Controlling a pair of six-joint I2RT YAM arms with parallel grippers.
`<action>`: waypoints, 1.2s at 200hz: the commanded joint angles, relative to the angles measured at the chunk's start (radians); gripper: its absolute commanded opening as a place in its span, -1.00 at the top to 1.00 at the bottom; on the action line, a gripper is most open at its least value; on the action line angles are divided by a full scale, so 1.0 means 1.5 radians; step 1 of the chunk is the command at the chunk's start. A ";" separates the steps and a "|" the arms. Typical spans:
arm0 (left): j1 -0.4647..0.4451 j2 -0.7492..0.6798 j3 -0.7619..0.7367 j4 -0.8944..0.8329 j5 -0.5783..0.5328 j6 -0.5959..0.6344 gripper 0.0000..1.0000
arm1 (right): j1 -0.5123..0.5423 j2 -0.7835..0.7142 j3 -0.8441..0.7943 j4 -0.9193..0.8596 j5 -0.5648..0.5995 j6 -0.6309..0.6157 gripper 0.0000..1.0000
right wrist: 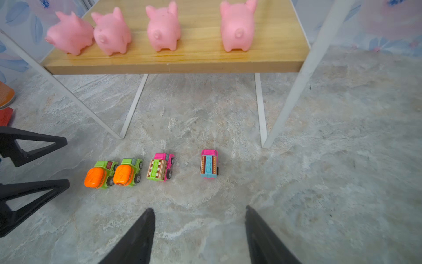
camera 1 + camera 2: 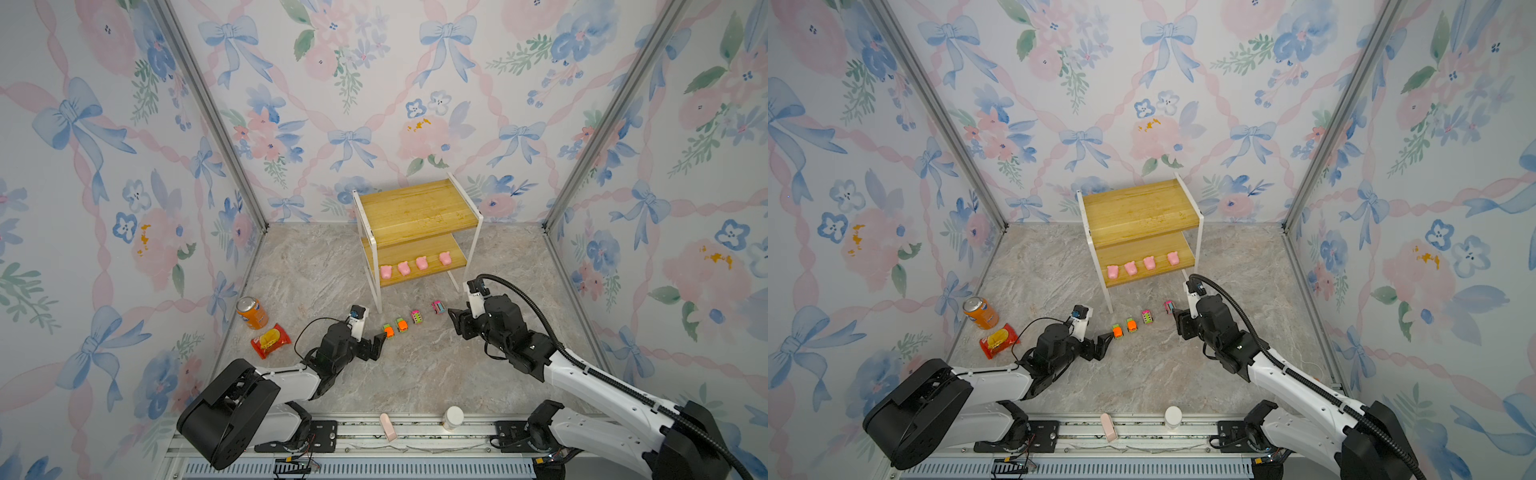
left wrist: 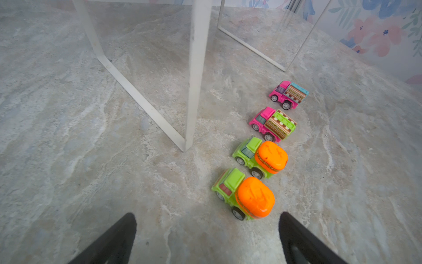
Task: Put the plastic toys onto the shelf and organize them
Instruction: 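Withdraw the right gripper and move it over the pink-and-blue toy truck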
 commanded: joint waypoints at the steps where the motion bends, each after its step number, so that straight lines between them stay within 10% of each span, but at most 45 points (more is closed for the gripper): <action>1: 0.003 -0.009 0.010 -0.013 0.011 -0.006 -0.96 | -0.033 0.028 0.003 -0.023 -0.080 -0.011 -0.28; 240: 0.001 0.000 0.015 -0.038 -0.018 -0.016 -0.96 | -0.063 0.430 0.023 0.344 -0.081 -0.026 -0.16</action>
